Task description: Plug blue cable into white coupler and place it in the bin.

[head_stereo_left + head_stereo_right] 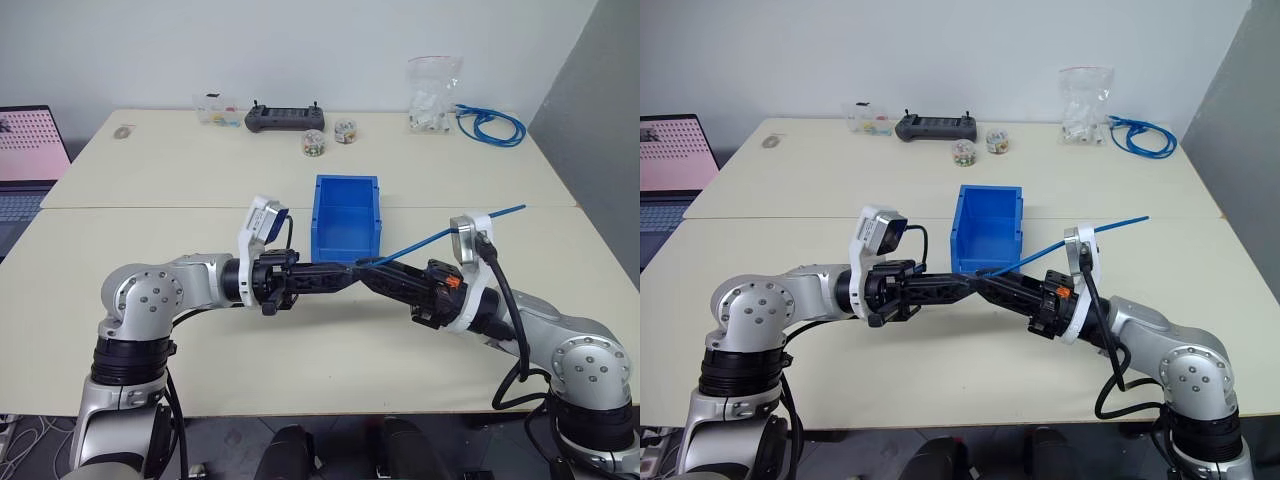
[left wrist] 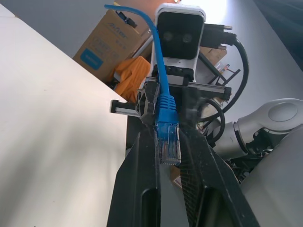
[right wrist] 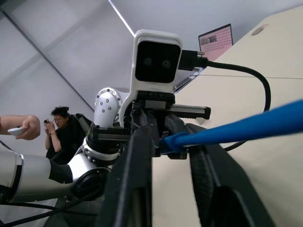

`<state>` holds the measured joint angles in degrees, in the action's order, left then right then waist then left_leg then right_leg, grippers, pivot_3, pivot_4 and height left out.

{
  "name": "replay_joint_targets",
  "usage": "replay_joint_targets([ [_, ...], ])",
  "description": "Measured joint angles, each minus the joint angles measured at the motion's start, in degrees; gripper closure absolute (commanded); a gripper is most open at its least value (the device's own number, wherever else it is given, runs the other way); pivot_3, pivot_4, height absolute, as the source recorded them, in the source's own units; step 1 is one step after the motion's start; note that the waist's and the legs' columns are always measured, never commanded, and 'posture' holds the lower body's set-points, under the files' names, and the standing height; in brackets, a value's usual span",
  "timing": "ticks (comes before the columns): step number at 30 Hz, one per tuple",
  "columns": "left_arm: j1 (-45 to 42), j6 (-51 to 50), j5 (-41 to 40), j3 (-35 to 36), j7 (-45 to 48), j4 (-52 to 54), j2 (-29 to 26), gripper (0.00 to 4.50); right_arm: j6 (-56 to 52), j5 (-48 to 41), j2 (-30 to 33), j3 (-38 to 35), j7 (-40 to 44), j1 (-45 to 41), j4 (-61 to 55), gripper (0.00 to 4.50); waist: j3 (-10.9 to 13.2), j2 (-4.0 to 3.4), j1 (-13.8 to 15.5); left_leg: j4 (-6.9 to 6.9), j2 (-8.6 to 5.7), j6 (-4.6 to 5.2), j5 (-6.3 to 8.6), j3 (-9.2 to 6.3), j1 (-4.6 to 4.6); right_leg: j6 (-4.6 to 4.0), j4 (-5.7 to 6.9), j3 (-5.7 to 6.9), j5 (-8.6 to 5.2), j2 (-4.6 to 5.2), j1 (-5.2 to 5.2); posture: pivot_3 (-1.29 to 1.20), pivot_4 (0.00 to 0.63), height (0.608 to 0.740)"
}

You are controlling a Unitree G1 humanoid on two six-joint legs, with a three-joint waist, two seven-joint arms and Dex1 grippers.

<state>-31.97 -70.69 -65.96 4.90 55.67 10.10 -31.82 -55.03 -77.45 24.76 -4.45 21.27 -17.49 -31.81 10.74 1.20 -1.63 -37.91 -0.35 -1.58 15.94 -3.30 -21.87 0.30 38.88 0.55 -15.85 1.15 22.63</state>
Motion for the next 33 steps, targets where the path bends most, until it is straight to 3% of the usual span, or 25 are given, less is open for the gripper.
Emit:
replay_joint_targets([
  [6, 0.5, 0.3, -0.4, 0.0, 0.1, 0.1, 0.0, 4.24, 0.2, -0.4, 0.2, 0.2, 0.0, 0.0, 0.0, 4.37, 0.0, 0.0, 0.0, 0.0, 0.0, 0.0, 0.0, 0.0, -0.01, 0.0, 0.0, 0.0, 0.0, 0.0, 0.0, 0.0, 0.15, 0.74],
  [8, 0.8, 0.6, -0.4, 0.0, 0.1, 0.1, 0.0, 3.54, 0.2, -0.4, 0.3, 0.3, 0.0, 0.0, 0.0, 4.37, 0.0, 0.0, 0.0, 0.0, 0.0, 0.0, 0.0, 0.0, -0.01, 0.0, 0.0, 0.0, 0.0, 0.0, 0.01, 0.0, 0.15, 0.74],
  [18, 1.7, 4.1, 2.1, -0.2, 0.2, 0.1, -0.4, 1.52, 1.0, -0.9, 0.4, 1.3, -0.2, 0.0, 0.0, 4.37, 0.0, 0.0, 0.0, 0.02, 0.0, 0.0, 0.0, 0.0, -0.02, 0.0, -0.01, 0.0, 0.0, 0.0, 0.03, 0.0, 0.15, 0.74],
  [25, 7.2, 7.1, 4.3, 0.2, 0.6, 4.0, -5.6, 0.0, 1.9, 1.5, 0.7, 1.4, 0.1, 0.1, 1.3, 4.37, 0.0, -0.01, -0.1, 0.06, 0.02, 0.0, 0.0, 0.04, -0.02, 0.0, -0.01, -0.06, 0.0, 0.0, 0.06, 0.0, 0.15, 0.74],
  [28, 12.8, 11.4, 8.4, 0.6, 1.2, 8.3, -9.4, 0.0, 2.6, 3.8, 0.6, 1.6, 1.0, 0.0, 3.4, 4.38, 0.0, -0.04, -0.1, 0.08, 0.03, 0.0, 0.0, 0.08, -0.02, -0.01, -0.02, -0.1, 0.0, 0.01, 0.11, 0.0, 0.15, 0.74],
  [33, 26.8, 15.9, 10.9, 7.0, -2.6, 17.2, -10.4, 0.0, 4.5, 7.9, 0.0, 3.3, 3.7, -0.3, 5.0, 4.38, 0.0, -0.06, -0.1, 0.1, 0.06, 0.0, 0.01, 0.18, -0.13, -0.01, -0.01, -0.19, -0.01, 0.02, 0.29, 0.0, 0.15, 0.74],
])
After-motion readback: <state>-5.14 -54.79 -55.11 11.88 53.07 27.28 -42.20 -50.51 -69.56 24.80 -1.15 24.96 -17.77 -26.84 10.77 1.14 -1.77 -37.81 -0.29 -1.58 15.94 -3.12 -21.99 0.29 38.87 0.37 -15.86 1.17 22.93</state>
